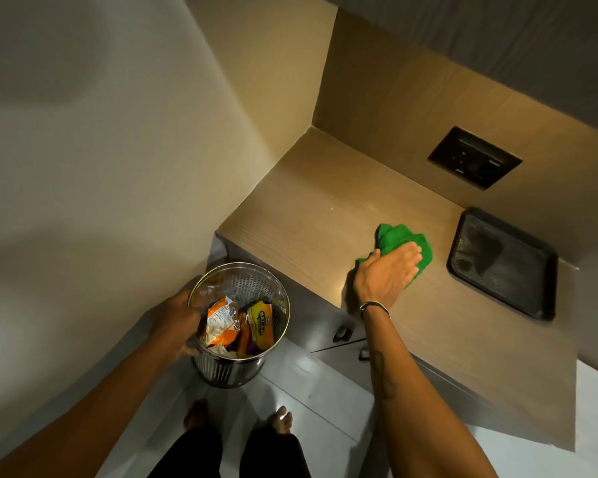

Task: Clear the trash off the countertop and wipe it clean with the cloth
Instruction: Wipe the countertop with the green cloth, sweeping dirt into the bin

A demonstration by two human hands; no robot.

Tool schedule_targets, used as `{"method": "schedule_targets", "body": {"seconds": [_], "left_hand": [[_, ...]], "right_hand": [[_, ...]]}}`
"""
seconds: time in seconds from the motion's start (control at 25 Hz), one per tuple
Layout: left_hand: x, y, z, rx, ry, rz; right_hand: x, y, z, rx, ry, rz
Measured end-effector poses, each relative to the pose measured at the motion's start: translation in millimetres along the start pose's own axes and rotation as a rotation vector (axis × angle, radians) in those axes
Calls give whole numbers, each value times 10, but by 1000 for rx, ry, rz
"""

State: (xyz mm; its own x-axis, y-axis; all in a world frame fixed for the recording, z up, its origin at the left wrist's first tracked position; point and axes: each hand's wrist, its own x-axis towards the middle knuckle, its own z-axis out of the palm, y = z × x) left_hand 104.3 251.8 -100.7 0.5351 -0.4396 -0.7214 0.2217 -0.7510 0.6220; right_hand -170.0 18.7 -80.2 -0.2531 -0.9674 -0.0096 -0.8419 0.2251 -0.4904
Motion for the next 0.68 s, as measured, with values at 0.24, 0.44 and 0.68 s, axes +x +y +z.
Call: {"method": "schedule_targets", "body": {"seconds": [0.24,0.44,0.68], "left_hand": [[-66,86,-22,30,19,3],[-102,255,-151,99,-12,-5],[2,252,-184,78,-13,-33]], "right_hand": [[740,-462,230,-32,-52,28],[932,-1050,526,-186,-368,-568],[-159,-1363,849,-153,-572,-1048]]}}
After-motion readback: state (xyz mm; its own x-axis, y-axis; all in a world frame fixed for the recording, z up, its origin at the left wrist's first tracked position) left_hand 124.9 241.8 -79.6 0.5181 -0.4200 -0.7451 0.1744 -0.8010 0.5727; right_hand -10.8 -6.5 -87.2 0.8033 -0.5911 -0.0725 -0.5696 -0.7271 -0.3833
